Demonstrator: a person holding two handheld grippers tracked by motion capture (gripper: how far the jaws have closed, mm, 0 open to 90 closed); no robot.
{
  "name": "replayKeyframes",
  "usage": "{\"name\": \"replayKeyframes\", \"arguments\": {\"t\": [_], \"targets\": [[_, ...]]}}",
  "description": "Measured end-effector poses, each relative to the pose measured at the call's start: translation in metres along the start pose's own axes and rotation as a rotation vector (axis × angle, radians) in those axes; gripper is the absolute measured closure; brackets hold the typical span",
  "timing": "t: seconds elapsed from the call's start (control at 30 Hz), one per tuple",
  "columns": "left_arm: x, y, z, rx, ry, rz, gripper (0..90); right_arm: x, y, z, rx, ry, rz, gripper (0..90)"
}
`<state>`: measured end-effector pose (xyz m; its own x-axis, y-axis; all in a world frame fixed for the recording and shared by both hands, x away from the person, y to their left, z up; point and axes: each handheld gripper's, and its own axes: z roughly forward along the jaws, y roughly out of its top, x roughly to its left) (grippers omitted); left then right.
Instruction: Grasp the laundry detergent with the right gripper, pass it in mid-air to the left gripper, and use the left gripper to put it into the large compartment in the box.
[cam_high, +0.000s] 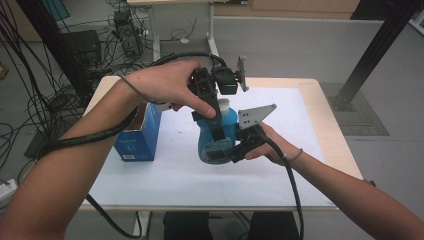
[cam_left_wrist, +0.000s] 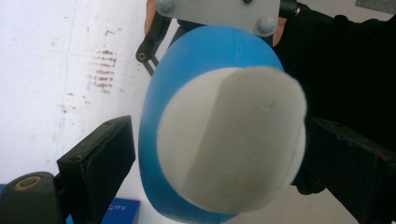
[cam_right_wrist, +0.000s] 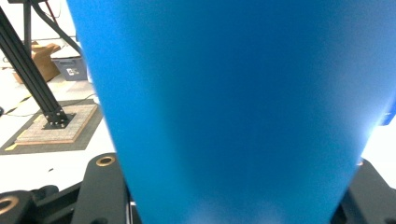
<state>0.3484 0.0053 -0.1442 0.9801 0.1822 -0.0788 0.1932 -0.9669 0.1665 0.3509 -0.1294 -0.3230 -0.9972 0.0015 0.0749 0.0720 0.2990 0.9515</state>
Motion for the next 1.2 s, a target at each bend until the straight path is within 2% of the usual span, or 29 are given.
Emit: {"name": "replayKeyframes", "arguments": {"t": [0.37,1.2], "targets": [[0.0021,-0.0009,0.0009,-0.001,0.000,-0.007,9.4,-0.0028,0.0017,-0.0043,-0.006,-0.016,-0.005,40.5],[0.0014,-0.0028,0.0015,-0.007,0.000,-0.010,9.4,-0.0011,0.0009,-0.0041,-0.002,-0.015,-0.010,40.5]]}}
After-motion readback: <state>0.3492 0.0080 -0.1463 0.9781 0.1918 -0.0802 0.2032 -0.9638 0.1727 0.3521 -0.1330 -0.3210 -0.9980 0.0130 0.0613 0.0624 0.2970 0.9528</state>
